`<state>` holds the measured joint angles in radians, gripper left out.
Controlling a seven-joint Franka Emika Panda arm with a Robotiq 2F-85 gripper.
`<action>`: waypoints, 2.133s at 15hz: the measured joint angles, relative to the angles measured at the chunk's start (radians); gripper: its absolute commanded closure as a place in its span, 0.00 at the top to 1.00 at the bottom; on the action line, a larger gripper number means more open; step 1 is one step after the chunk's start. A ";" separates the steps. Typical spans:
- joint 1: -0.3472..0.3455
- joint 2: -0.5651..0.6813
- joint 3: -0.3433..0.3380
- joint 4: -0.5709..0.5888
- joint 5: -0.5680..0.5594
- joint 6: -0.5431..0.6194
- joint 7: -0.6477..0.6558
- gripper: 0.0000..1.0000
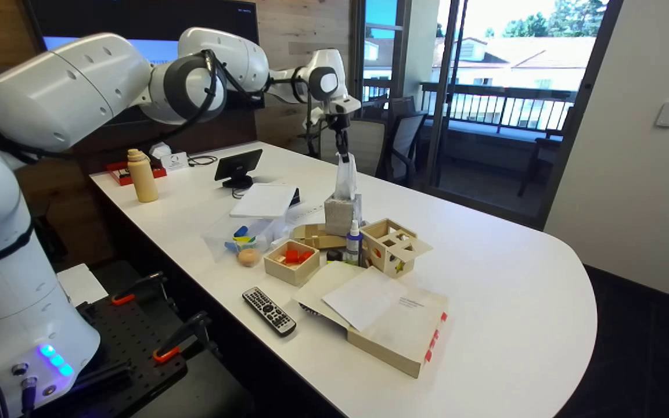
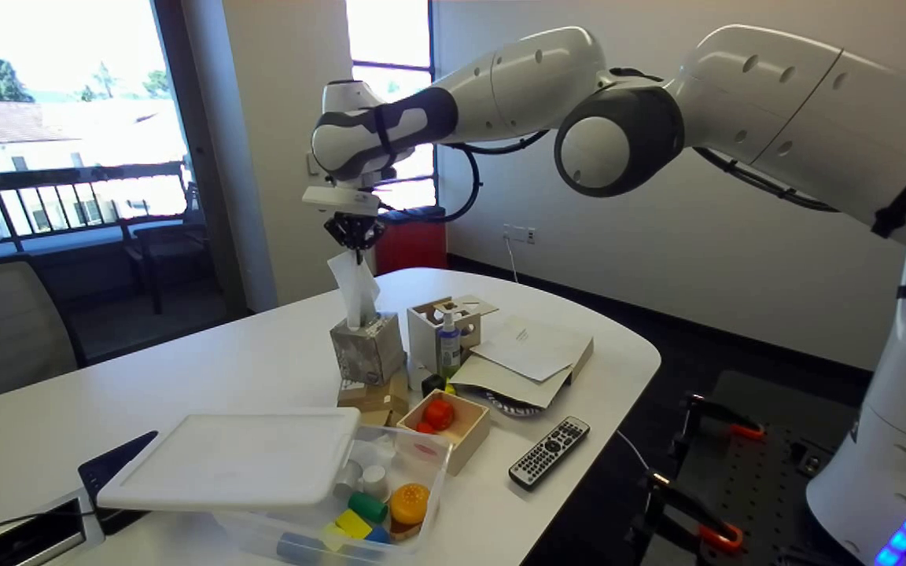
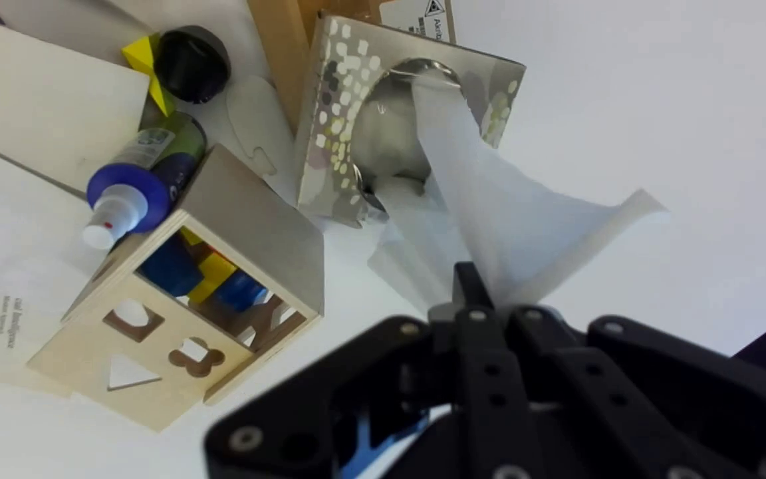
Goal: Pick up the wipe and clean the remote
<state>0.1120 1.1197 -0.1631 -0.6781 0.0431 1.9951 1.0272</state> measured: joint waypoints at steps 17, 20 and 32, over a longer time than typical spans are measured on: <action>-0.121 -0.351 -0.025 -0.221 0.075 -0.324 0.082 0.00; -0.153 -0.410 -0.014 -0.362 0.180 -0.327 0.081 0.00; -0.195 -0.632 0.024 -0.940 0.443 -0.105 0.081 0.00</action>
<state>-0.0829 0.4872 -0.1386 -1.6184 0.4858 1.8903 1.1084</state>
